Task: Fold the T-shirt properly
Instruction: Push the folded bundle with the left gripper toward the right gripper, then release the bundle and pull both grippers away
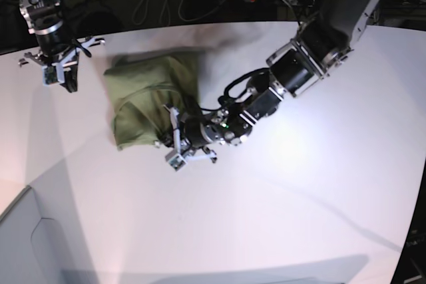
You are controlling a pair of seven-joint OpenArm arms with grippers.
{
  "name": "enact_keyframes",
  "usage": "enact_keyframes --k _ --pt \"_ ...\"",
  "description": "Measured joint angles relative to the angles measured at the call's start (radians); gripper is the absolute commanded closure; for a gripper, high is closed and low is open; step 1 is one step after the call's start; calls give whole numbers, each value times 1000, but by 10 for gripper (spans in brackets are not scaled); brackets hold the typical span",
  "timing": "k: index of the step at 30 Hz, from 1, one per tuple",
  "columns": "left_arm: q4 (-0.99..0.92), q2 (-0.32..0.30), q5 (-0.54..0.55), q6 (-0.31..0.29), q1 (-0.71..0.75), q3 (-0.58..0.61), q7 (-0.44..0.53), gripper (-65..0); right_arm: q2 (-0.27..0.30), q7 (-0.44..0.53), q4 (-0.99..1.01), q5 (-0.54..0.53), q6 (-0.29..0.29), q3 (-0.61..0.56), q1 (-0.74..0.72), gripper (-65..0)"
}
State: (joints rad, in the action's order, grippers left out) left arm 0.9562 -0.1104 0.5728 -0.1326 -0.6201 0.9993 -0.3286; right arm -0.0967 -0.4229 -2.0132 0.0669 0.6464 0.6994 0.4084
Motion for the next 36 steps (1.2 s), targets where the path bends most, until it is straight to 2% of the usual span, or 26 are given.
enact_keyframes --k 1,6,9,14,19,22,25,29,32,36 --pt "0 2 0 0 -8 23 3 -1 -1 0 0 0 0 0 0 -5" --pt "5 -3 0 2 -21 55 -8 -196 0 0 0 0 0 -5 -2 -5" --pt "6 -8 0 1 -25 55 -5 -279 -1 0 0 0 0 -5 0 -6" --pt "85 -24 0 6 -26 55 -3 -338 -1 0 0 0 0 -8 0 -6" --pt "232 -80 0 3 -22 28 -11 -343 -19 -4 -27 10 0 -59 40 -4" --pt "340 -129 0 5 1 -77 -8 -343 -19 8 -55 0 0 -138 68 -4" --pt "438 -202 9 3 68 -233 1 -343 -19 5 -52 1 0 -195 77 -4" --pt "534 -295 1 23 247 -497 -8 -343 -18 3 6 5 1 -220 60 -4" --pt "579 -321 -3 15 402 -692 -8 -342 -16 6 61 6 0 -218 14 -4" --pt "587 -316 4 13 556 -919 -15 -342 -5 15 140 0 0 -216 -13 -4"
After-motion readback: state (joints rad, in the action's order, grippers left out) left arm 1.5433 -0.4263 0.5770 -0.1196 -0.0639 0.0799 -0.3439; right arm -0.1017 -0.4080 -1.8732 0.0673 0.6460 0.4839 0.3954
